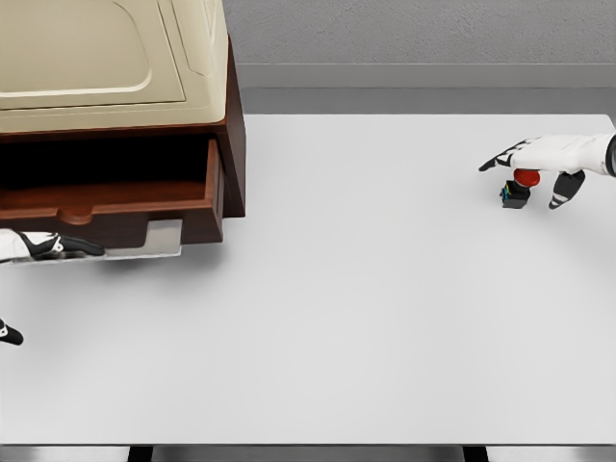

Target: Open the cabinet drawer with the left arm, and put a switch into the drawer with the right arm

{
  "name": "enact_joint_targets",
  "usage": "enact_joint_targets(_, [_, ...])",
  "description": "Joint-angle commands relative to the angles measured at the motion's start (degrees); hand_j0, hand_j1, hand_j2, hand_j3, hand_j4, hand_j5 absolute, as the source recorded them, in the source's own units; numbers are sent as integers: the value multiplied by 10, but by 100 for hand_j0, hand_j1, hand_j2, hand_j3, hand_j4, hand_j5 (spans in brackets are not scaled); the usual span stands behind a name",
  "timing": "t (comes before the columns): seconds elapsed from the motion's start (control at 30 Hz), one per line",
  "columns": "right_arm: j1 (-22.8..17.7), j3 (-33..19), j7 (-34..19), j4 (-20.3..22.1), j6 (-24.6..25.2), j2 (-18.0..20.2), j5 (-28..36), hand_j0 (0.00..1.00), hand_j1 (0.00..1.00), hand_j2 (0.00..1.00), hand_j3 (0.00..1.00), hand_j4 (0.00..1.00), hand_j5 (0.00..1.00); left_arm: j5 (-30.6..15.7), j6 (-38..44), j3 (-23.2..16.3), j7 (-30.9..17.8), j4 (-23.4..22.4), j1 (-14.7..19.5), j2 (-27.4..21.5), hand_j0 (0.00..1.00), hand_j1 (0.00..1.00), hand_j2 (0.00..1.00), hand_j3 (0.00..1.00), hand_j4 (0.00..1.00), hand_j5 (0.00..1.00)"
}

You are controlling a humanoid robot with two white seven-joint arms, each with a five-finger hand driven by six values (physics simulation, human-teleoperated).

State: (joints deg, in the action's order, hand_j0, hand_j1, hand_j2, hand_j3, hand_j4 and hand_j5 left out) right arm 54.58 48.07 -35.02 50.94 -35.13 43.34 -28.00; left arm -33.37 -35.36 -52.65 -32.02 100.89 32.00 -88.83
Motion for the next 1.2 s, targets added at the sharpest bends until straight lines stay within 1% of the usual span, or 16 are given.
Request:
enact_joint_targets(0.0, [0, -1, 0, -1, 1, 0, 2, 100, 100, 100, 100, 100, 100, -23, 4, 3, 1, -1, 0, -1, 100, 100, 100, 100, 100, 100])
enact_joint_targets(0.1, [0, -1, 0, -1, 1, -1, 1, 100, 100, 100, 100, 100, 100, -33, 4, 4, 1, -2, 0, 0, 100, 100, 100, 100, 100, 100])
enact_joint_targets(0.13, [0, -1, 0, -1, 1, -1, 1, 98, 98, 98, 98, 98, 98, -34, 4, 4, 1, -2, 0, 1, 100, 100, 100, 100, 100, 100])
enact_joint_targets(0.2, [0, -1, 0, -1, 1, -1, 2, 89, 89, 89, 89, 89, 89, -42, 4, 4, 1, -2, 1, 0, 100, 100, 100, 100, 100, 100])
enact_joint_targets(0.23, [0, -1, 0, -1, 1, -1, 2, 82, 82, 82, 82, 82, 82, -47, 4, 5, 0, -2, 2, 0, 100, 100, 100, 100, 100, 100])
enact_joint_targets(0.33, [0, -1, 0, -1, 1, -1, 2, 80, 80, 80, 80, 80, 80, -59, 4, 6, -29, -1, 2, 1, 100, 100, 100, 100, 100, 100])
enact_joint_targets(0.43, [0, -1, 0, -1, 1, -1, 2, 80, 80, 80, 80, 80, 80, -66, 4, 6, -30, 1, 3, 0, 100, 100, 100, 100, 100, 100])
enact_joint_targets(0.5, [0, -2, 0, -1, 1, -1, 2, 80, 80, 80, 80, 80, 80, -86, 4, 7, -30, -1, 3, 0, 100, 100, 100, 100, 100, 100])
enact_joint_targets(0.57, [0, -2, 0, -1, 1, -1, 2, 80, 80, 80, 80, 80, 80, -89, 4, 7, -30, -2, 3, -2, 100, 100, 100, 100, 100, 100])
enact_joint_targets(0.63, [0, -1, 0, -1, 1, -2, 2, 80, 80, 80, 80, 80, 80, -108, 4, 7, -30, -2, 3, -1, 100, 100, 100, 100, 100, 100])
enact_joint_targets(0.77, [0, 2, 0, -1, 1, -2, 2, 80, 80, 80, 80, 80, 80, -108, 4, 4, -30, -3, 3, -4, 100, 100, 100, 100, 100, 100])
enact_joint_targets(0.8, [0, 3, 0, -1, 1, -2, 3, 78, 78, 78, 78, 78, 78, -108, 4, 4, -30, -5, 3, -4, 100, 100, 100, 100, 100, 100])
enact_joint_targets(1.03, [0, 3, 0, -2, 1, -2, 4, 75, 75, 75, 75, 75, 75, -106, 4, 2, -30, -11, 3, -3, 100, 100, 100, 100, 100, 100])
enact_joint_targets(1.07, [0, 3, 0, -2, 1, -2, 5, 69, 69, 69, 69, 69, 69, -105, 4, 2, -30, -11, 3, -3, 100, 100, 100, 100, 100, 100])
enact_joint_targets(1.1, [0, 3, 0, -2, 1, -2, 5, 67, 67, 67, 67, 67, 67, -105, 4, 2, -30, -11, 3, -3, 100, 100, 100, 100, 100, 100])
enact_joint_targets(1.17, [0, 3, 0, -2, 1, -1, 5, 66, 66, 66, 66, 66, 66, -104, 4, 1, -30, -11, 3, -3, 100, 100, 100, 100, 100, 100])
